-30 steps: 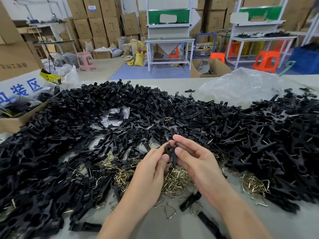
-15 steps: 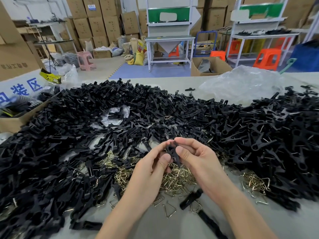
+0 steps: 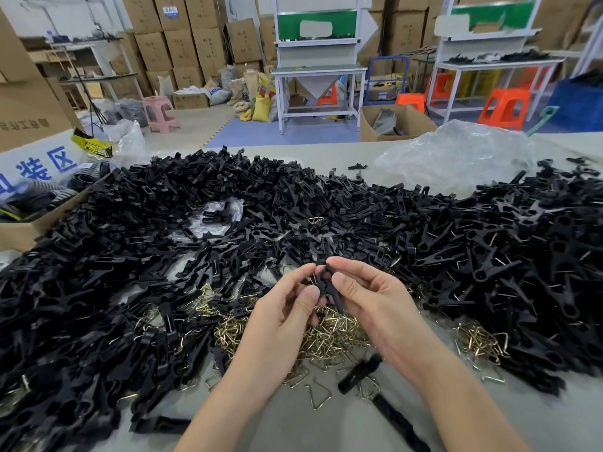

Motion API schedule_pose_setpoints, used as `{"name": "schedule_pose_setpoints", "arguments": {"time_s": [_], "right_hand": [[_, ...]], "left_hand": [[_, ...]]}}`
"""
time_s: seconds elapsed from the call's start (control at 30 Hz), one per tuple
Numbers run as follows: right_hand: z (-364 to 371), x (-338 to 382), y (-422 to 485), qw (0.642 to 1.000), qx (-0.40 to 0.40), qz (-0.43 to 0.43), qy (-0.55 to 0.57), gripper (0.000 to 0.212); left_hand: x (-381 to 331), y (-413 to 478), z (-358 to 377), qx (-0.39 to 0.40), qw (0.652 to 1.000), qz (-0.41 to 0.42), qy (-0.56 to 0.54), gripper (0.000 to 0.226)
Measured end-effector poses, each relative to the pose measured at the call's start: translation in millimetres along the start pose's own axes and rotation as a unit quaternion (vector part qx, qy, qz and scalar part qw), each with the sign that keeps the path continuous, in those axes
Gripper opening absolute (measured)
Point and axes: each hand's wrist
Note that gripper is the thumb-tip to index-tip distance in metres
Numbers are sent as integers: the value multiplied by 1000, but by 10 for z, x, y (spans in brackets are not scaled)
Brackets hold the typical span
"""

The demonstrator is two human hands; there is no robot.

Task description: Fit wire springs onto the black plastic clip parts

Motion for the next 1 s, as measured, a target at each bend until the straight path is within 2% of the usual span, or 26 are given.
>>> {"name": "schedule_pose_setpoints", "arguments": {"time_s": [0.2,0.33,0.5,0.73,0.87,1.0], "right_hand": [[13,13,-20,1000,0,-4,20,30],[36,-9,-20,1000,0,-2,7,31],[59,-14,-38,1000,-15,-3,5,21],[57,35,-48,999,12,24,-33,37],[57,39,-74,995,27,37,-87,32],[58,13,-80,998,41,39,-29,32]], "left_hand": [[-22,8,-1,-18,1000,7,-4,28],[-9,5,-1,-5,1000,-1,-15,30],[-15,5,-29,11,999,1,-35,33],[-36,-21,-61,37,999,22,-14,44],[-27,-17,-52,13,999,29,-27,35],[-39,-1,-41,-8,998,32,-57,29]]}}
Point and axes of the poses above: each hand's wrist, its own y-axis towards the middle knuckle, its own z-axis out of the palm, x = y × z, and after that the axes turned 11 degrees about x, right-handed
